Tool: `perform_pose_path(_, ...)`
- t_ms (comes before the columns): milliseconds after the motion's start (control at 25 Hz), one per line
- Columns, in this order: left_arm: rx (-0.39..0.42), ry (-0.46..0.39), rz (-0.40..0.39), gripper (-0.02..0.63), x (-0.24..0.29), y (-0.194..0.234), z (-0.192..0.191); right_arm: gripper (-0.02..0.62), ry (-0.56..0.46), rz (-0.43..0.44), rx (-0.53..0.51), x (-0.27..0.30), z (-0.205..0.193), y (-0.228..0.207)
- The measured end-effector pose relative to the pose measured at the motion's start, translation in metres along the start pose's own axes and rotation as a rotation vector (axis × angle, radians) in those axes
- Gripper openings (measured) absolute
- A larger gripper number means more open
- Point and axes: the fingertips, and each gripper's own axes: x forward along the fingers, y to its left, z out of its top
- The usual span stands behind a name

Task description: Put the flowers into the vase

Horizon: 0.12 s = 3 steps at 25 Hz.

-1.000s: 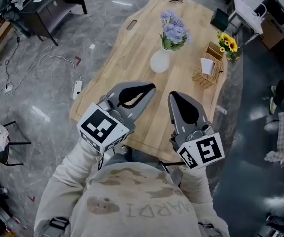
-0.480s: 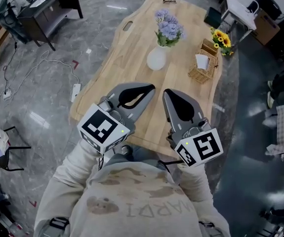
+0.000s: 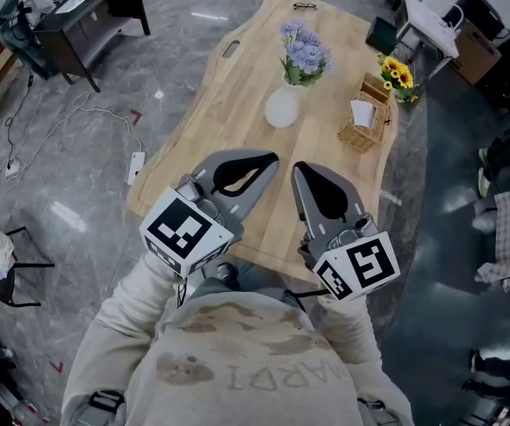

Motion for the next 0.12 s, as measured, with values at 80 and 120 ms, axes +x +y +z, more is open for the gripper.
perform_pose_path(80, 0.0, 0.0, 0.001, 0.001, -0.0013, -0.0003, -0.0003, 0.025, 0.0, 0.002, 0.0, -0.0002, -0.0003, 0.0018)
perform_pose_path(120, 0.0, 0.0, 0.002, 0.002, -0.002, -0.0004, -0.0006, 0.025, -0.001, 0.002, 0.001, -0.0004, -0.0005, 0.0027)
